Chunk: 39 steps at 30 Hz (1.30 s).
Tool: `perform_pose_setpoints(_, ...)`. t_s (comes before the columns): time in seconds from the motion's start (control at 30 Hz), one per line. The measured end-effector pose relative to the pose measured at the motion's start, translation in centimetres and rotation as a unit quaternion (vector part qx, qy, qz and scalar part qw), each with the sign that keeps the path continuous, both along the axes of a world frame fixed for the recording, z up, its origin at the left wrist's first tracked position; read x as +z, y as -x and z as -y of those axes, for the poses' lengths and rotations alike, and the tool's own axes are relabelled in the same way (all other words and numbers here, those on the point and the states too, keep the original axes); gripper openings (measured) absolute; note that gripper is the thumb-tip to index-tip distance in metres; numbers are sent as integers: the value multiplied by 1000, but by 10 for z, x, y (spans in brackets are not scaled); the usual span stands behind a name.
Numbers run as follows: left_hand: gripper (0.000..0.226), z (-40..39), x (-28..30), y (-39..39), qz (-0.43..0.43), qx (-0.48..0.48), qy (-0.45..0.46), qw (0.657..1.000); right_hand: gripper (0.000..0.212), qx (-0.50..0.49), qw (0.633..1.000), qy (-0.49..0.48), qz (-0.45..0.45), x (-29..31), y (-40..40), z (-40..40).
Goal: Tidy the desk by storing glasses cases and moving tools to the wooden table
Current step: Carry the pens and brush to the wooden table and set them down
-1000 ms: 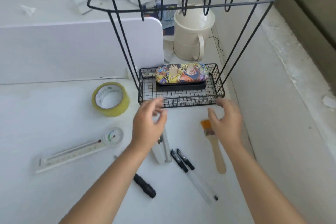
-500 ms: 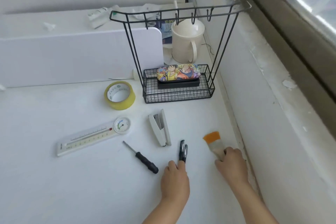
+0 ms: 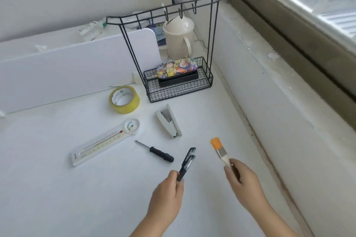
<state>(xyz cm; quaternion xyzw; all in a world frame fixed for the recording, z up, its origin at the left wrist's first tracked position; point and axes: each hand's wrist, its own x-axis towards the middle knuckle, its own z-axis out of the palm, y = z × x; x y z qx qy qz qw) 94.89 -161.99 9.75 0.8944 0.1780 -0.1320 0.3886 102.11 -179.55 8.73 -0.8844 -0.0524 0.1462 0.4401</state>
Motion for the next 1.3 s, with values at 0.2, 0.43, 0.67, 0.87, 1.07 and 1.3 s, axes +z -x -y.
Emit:
perform_pose_setpoints(0.2, 32, -14, -21, 56, -82, -132, 28, 987, 9, -188, 982, -11, 5, -9, 129, -9)
perform_pose_setpoints(0.43, 29, 12, -21, 119, -151, -408, 3, 901, 19, -454, 889, -50, -25, 1, 294, -20)
perform_pose_setpoints(0.67, 37, 105, -7, 207, -79, -643, 11, 762, 37, -677, 735, -13, 24, 19, 459, -14)
perform_pose_setpoints(0.87, 39, 148, -22, 341, -69, -773, -39, 630, 22, -869, 494, -20, -29, 8, 635, -61)
perform_pose_setpoints(1.07, 40, 172, -31, 505, -91, -839, -61, 533, 17, -939, 330, -10, -95, -3, 774, -93)
perform_pose_setpoints(1.3, 35, 220, -22, 623, -90, -875, -27, 475, 27, -960, 280, 19, -16, 1, 865, -62)
